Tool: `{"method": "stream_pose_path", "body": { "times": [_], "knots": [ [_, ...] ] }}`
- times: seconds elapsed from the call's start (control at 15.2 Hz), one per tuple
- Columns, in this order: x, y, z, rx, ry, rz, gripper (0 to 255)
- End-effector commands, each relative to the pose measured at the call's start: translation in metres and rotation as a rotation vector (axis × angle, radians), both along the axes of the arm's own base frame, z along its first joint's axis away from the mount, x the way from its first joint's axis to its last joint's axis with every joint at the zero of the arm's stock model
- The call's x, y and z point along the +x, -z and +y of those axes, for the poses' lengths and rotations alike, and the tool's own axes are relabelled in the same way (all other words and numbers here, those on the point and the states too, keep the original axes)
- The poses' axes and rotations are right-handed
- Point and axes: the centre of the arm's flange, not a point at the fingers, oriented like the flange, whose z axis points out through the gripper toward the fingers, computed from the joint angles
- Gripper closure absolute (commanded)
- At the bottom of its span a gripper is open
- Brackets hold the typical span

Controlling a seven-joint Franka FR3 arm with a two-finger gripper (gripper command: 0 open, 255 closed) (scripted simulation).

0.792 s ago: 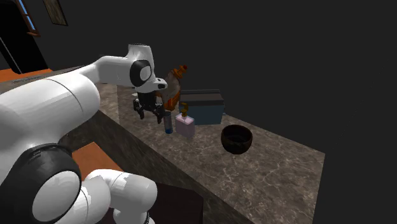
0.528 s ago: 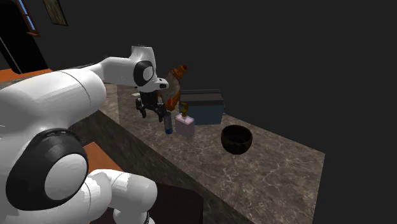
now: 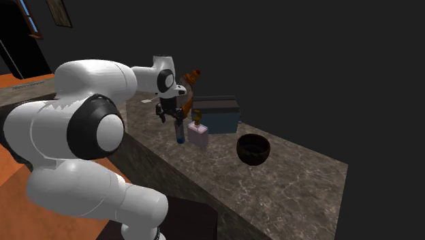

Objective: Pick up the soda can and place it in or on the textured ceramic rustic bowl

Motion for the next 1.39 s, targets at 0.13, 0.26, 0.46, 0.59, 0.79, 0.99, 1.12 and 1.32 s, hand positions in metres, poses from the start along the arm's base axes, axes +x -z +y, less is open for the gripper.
{"method": "stream_pose_path", "body": {
  "times": [0.13,0.26,0.46,0.59,0.79,0.99,1.12,1.32],
  "knots": [
    [0.049,0.023,0.008,-0.006,0.015,0.0,0],
    [0.073,0.034,0.01,-0.009,0.022,0.001,0],
    [0.109,0.05,0.014,-0.014,0.033,0.001,0],
    [0.114,0.057,0.014,-0.014,0.034,0.002,0],
    [0.114,0.073,0.014,-0.014,0.034,0.002,0],
    [0.114,0.092,0.014,-0.014,0.034,0.002,0],
    [0.114,0.092,0.014,-0.014,0.034,0.002,0],
    [0.114,0.092,0.014,-0.014,0.034,0.002,0]
  ]
}}
